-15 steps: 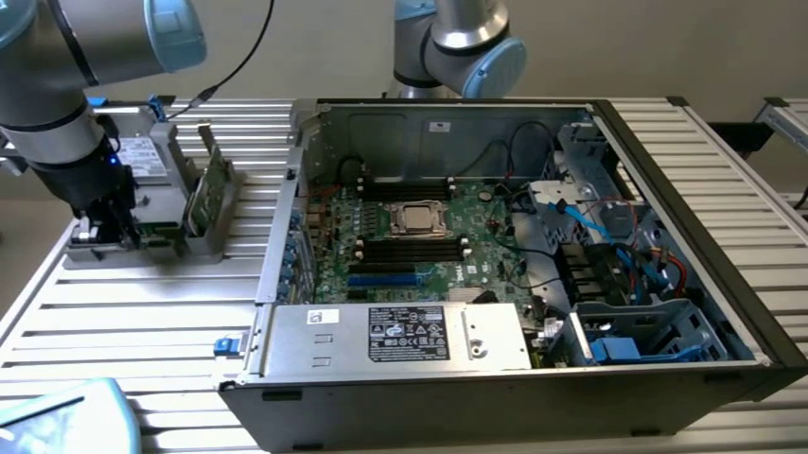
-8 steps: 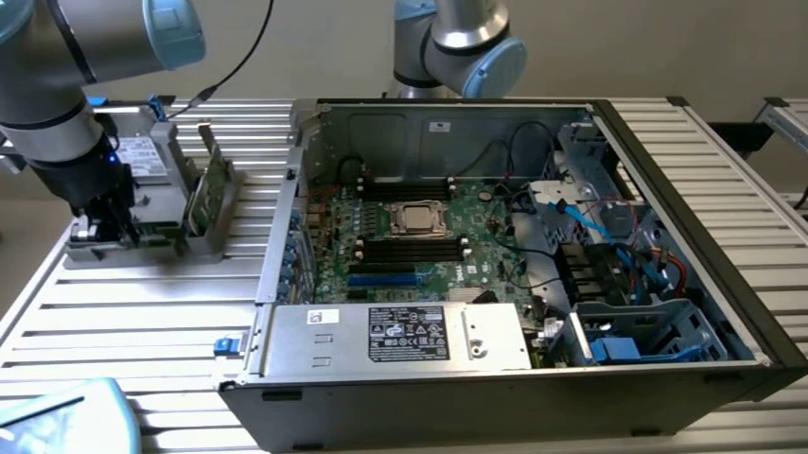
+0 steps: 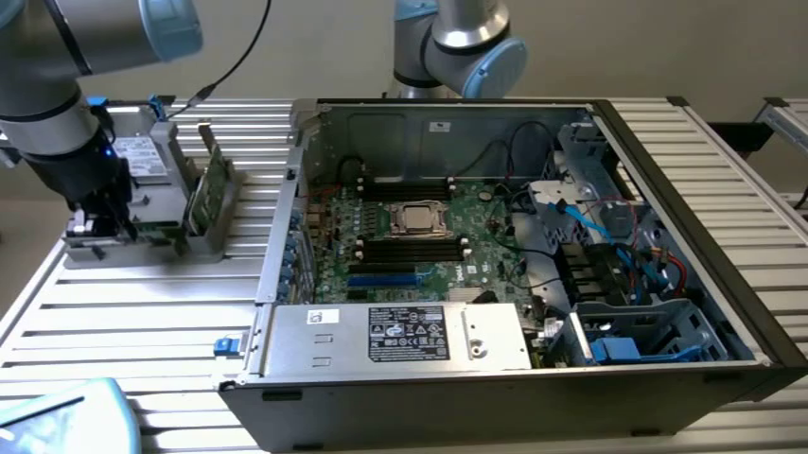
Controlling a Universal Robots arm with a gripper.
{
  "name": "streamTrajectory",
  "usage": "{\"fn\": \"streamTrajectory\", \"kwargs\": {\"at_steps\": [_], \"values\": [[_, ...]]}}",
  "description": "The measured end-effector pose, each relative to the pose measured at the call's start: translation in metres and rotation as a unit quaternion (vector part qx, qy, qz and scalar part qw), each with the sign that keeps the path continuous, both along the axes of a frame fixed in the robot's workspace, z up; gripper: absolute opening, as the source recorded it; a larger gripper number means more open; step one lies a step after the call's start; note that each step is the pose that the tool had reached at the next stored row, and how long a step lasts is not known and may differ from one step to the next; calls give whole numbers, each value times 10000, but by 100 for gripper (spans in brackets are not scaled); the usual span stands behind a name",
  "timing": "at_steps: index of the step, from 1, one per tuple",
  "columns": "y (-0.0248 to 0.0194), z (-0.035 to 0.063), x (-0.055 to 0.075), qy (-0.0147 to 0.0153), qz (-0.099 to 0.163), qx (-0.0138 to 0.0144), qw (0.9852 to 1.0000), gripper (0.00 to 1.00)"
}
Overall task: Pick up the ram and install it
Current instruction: 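Pick up the ram and move it above insertion slot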
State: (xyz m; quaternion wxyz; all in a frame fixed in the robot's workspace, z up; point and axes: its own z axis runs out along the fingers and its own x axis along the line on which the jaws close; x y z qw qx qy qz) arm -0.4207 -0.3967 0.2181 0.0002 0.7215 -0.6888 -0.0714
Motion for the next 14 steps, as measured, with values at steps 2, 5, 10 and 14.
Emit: {"fn": "streamTrajectory", "kwargs": {"at_steps": [2,5,10,14], "values": [[0,20,0,0,0,5,10000,13],[0,51,0,0,0,12,10000,13],[0,106,0,0,0,22,10000,13],[0,157,0,0,0,27,10000,13]]}}
